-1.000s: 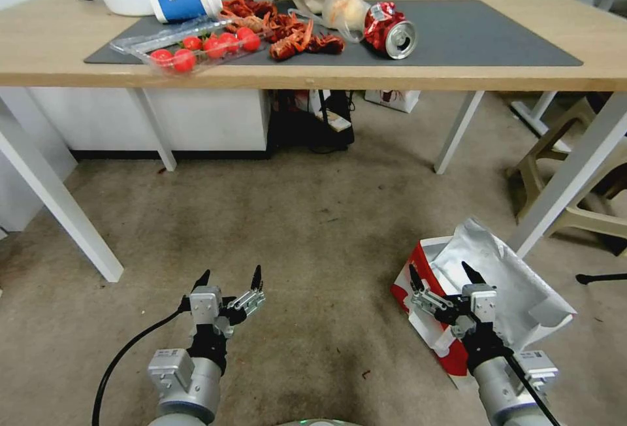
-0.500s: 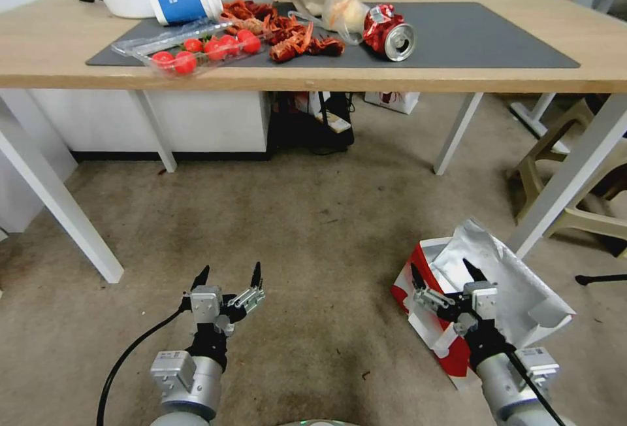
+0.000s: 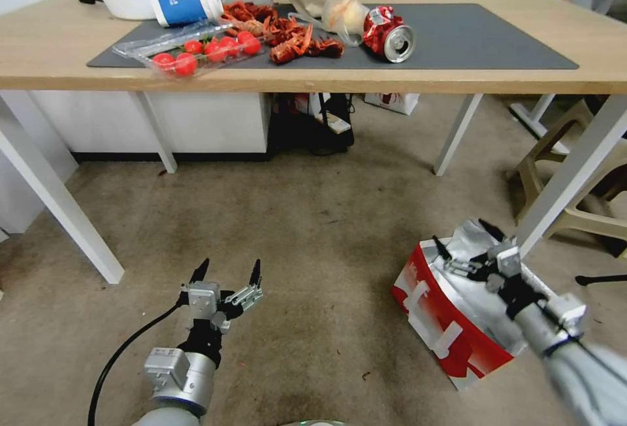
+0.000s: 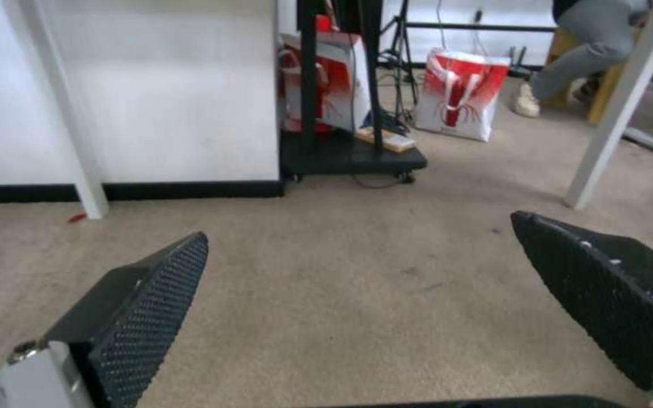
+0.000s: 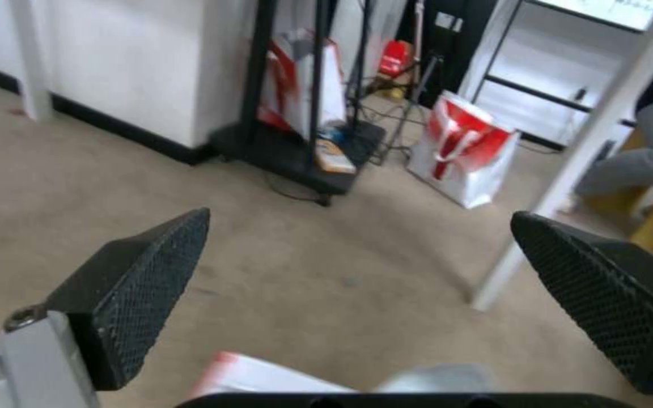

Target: Pick up the food delivery bag from the floor and place it on the table.

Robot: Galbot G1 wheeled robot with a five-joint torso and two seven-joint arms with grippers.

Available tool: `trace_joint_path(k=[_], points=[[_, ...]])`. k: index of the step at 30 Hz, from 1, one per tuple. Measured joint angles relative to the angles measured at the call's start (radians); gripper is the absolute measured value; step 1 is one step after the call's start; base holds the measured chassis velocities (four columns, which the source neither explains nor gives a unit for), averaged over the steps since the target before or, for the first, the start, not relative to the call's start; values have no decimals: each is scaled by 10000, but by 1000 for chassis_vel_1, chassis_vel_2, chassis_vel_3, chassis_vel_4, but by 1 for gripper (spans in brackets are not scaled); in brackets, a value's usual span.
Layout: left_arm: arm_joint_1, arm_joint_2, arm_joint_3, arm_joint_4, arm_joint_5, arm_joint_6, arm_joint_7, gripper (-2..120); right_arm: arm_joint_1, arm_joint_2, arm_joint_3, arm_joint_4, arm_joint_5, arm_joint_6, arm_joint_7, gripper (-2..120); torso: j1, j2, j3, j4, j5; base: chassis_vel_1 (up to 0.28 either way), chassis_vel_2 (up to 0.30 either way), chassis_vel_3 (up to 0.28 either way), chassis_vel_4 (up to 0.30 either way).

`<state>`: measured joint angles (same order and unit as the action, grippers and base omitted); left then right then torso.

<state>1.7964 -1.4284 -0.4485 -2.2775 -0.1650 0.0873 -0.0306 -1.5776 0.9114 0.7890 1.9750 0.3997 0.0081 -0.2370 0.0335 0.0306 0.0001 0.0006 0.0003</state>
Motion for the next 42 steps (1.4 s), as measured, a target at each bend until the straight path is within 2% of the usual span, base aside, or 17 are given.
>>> trace_joint_path(k=[1,2,3,4,7,8,11,17,19,28,35,37,39,41,42], points=[[-110,117,8,90,-71,84,24,100,83,-443,157,-355,173,-117,-10,100,0,2,0,-15,-3,0,0,0,0],[-120,147,13,115,-90,107,43,100,164,-738,153,-606,277,-198,0,100,0,4,0,-17,-3,0,0,0,0],[-105,176,15,155,-103,139,68,100,354,-1302,66,-1147,462,-319,23,100,0,7,0,-6,-2,0,0,0,0],[-105,176,15,155,-103,139,68,100,354,-1302,66,-1147,462,-319,23,100,0,7,0,-6,-2,0,0,0,0],[-134,183,17,224,-130,140,67,100,839,-2111,-282,-2274,708,-479,-211,100,2,9,0,-5,1,0,0,0,0],[-134,183,17,224,-130,140,67,100,839,-2111,-282,-2274,708,-479,-211,100,2,9,0,-5,1,0,0,0,0],[-235,180,14,264,-172,140,3,100,1495,-2609,-794,-3358,901,-677,-739,100,1,13,0,-6,0,0,0,0,0],[-282,169,7,336,-218,106,-104,100,2213,-2783,-1506,-4247,840,-653,-1302,100,2,15,0,-7,1,0,0,0,0],[-291,141,0,448,-225,-6,-211,100,3192,-2822,-2365,-5013,696,-470,-1831,100,2,18,0,-5,-1,0,0,0,0],[-366,37,-113,671,-266,-28,-368,100,4908,-2664,-4010,-6219,168,-685,-2303,100,2,21,0,-5,-2,0,0,0,0],[-338,-106,-144,720,-267,-128,-422,100,5315,-2578,-4451,-6732,-272,-949,-2659,100,3,24,0,-7,-1,0,0,0,0],[-342,-122,-167,734,-269,-146,-434,100,5454,-2565,-4615,-6827,-346,-1107,-2692,92,3,25,0,-7,-2,0,0,0,0],[-343,-122,-169,738,-270,-151,-436,100,5465,-2563,-4631,-6835,-346,-1122,-2692,92,3,26,0,-6,-2,0,0,0,0],[-337,-110,-195,802,-281,-226,-446,100,5571,-2558,-4870,-6934,-331,-1360,-2602,79,3,25,0,-5,-2,0,0,0,0],[-337,-110,-195,802,-281,-226,-446,100,5571,-2558,-4870,-6934,-331,-1360,-2602,79,3,25,0,-5,-2,0,0,0,0]])
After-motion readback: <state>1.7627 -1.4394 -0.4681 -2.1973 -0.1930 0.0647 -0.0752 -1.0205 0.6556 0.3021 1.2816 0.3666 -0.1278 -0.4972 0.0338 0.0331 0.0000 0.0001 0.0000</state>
